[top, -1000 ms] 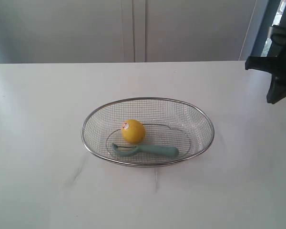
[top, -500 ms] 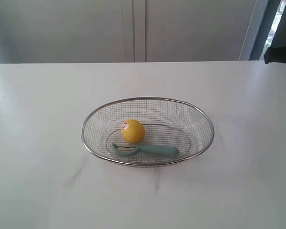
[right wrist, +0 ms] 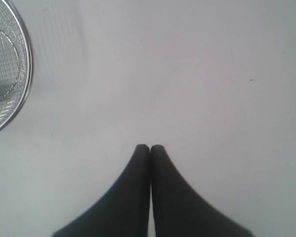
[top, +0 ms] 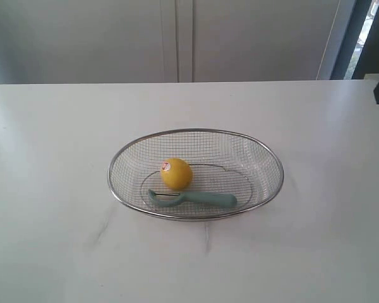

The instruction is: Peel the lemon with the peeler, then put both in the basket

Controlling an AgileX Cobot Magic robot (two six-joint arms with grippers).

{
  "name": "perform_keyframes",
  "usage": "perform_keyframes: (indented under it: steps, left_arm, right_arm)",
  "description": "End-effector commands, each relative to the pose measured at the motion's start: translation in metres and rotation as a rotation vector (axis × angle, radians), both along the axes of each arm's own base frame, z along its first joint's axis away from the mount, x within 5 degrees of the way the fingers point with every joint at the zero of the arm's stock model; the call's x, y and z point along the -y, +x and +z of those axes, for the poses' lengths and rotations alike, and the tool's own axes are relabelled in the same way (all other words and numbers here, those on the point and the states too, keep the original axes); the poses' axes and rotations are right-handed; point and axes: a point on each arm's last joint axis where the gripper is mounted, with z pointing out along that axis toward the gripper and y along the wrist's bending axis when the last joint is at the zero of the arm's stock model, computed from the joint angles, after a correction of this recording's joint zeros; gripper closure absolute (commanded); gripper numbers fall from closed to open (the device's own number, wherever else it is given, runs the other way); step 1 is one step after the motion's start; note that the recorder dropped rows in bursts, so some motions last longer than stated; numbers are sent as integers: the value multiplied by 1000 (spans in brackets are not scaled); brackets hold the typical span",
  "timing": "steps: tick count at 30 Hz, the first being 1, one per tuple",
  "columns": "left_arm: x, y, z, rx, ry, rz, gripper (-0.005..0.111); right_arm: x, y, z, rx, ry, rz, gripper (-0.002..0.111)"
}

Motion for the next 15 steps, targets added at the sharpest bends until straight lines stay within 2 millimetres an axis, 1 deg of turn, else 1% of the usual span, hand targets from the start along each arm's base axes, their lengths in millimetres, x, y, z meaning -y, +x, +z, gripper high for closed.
perform_keyframes:
  steps: [1,8,15]
  left_arm:
    - [0,0,-2,1,-3,3,107]
    - [0,0,-2,1,-3,3,107]
    - [0,0,-2,1,-3,3,107]
  right_arm:
    - [0,-25,7,43,-15,12,108]
    - [-2,-59,23,194,-25,8,108]
    - [-4,-103,47,429,-54,26,108]
